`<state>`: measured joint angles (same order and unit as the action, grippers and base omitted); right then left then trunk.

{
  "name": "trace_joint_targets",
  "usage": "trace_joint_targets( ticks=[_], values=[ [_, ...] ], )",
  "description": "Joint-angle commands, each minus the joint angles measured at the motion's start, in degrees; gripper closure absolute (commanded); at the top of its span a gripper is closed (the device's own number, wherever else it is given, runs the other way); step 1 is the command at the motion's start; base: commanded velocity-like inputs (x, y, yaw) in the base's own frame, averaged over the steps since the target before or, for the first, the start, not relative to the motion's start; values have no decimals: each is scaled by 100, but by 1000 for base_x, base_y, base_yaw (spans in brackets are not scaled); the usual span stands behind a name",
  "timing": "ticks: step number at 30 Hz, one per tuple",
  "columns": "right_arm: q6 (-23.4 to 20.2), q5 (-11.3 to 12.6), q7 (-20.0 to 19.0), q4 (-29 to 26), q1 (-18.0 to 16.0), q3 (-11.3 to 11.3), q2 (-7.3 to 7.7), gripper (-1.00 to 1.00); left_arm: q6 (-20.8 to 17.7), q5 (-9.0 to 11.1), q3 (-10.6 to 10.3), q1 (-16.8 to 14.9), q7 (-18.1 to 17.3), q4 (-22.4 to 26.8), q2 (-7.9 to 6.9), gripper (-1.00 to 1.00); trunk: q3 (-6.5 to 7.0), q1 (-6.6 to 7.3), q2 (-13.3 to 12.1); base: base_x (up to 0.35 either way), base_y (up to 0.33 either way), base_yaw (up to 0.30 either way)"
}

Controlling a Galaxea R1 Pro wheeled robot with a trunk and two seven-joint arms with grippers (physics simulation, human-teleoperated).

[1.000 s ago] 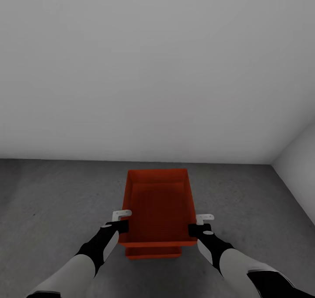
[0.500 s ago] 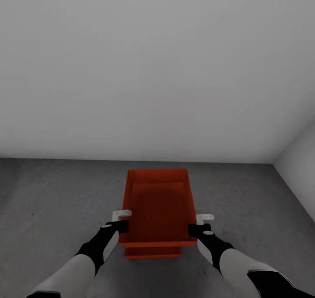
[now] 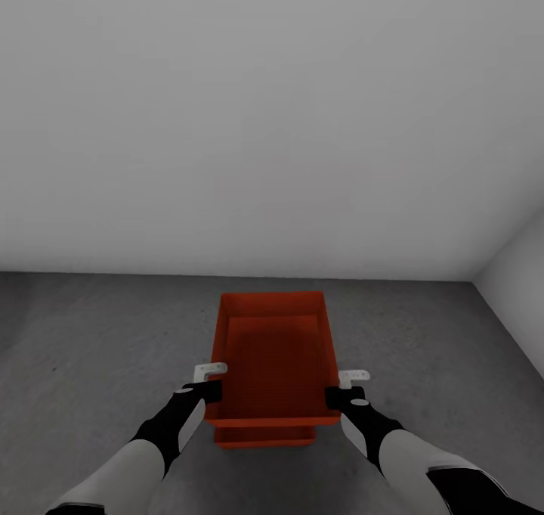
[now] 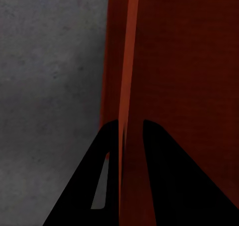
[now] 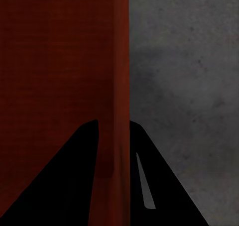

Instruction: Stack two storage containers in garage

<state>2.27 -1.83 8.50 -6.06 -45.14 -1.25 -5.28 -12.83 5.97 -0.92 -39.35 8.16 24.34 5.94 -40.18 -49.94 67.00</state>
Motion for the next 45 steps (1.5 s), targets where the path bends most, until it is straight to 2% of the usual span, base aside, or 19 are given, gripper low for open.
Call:
trace_joint_targets(
  ticks=[1, 9, 45],
  values=[
    [19, -45, 310, -1, -4, 142, 177, 100, -44, -52, 57, -3, 339, 18, -5, 100, -22, -22, 44, 0, 0, 0],
    [19, -45, 310, -1, -4, 142, 177, 100, -44, -52, 57, -3, 341, 18, -5, 100, -166, -198, 365, 0, 0, 0],
    [14, -45, 310, -1, -4, 142, 177, 100, -44, -44, 66, -3, 336, 18, -5, 100, -166, -198, 365, -24, 0, 0]
  ],
)
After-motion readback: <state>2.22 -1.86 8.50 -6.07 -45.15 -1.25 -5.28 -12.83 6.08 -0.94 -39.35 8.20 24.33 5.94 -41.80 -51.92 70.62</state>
